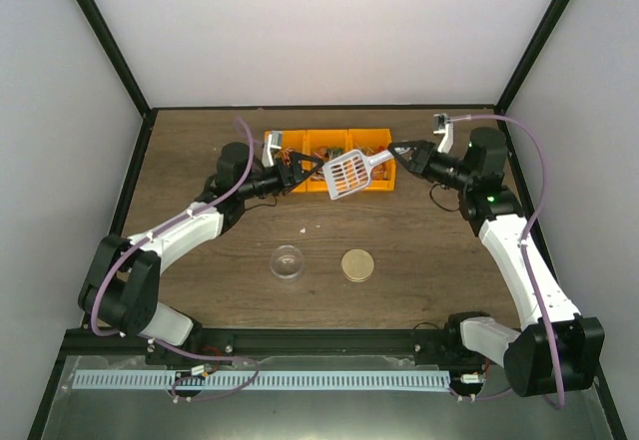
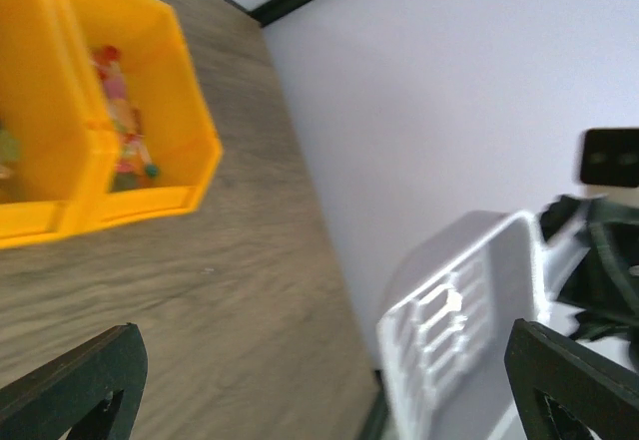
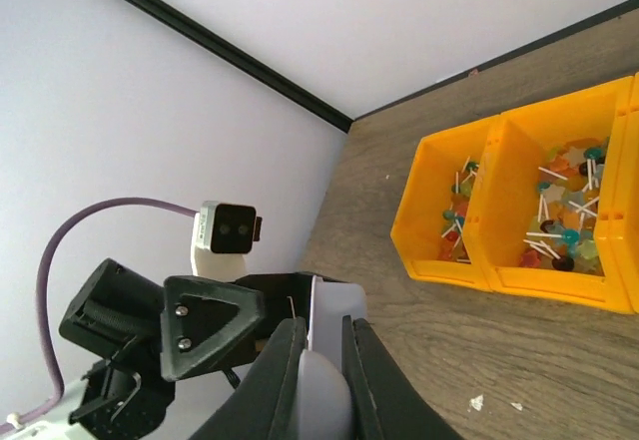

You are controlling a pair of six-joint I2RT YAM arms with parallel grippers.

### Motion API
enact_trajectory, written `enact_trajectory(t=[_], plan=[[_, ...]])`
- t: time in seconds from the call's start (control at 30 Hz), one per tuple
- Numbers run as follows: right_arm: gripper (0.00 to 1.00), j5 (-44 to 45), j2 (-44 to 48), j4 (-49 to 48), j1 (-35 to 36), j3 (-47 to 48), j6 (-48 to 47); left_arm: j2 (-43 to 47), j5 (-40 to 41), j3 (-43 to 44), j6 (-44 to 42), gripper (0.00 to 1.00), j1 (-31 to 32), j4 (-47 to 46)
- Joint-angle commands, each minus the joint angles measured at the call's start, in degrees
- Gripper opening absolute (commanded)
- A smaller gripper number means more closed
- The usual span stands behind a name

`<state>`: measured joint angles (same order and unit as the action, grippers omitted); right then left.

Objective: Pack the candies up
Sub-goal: Pick up the spatula from the center of the board.

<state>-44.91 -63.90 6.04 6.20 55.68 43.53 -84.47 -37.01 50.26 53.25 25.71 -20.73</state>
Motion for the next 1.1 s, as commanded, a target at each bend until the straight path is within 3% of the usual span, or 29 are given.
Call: enact_trajectory(t=[0.0,0.23,0.3,0.83,0.93,1.07], plan=[[0.01,-0.39,0.74,-7.22,-0.13,-1.28,4.12,-0.86,-4.77,0.03,15.70,1.00,0.71,-18.25],[0.01,-0.99,-0.38,-11.70,-0.13,-1.63,7.28,-3.56,-5.04,1.25,19.88,1.00,3.38,-22.18],[0.01,-0.68,-0.21,-12.58,-0.13,-1.51,7.69,-4.03,-4.56,1.04,19.95,0.95,4.20,-22.07],[0.01,0.59,-0.12,-10.61,-0.17,-1.30,6.64,-4.64,-2.97,2.74,17.61,0.17,5.57,-15.62],[0.01,0.00,-0.33,-9.92,-0.22,-0.73,5.28,-4.98,-3.75,3.35,16.90,0.05,5.57,-14.84],[0.06,-0.03,-0.27,-6.98,-0.24,0.03,3.21,-6.41,-6.79,5.47,14.30,0.04,5.13,-14.10]])
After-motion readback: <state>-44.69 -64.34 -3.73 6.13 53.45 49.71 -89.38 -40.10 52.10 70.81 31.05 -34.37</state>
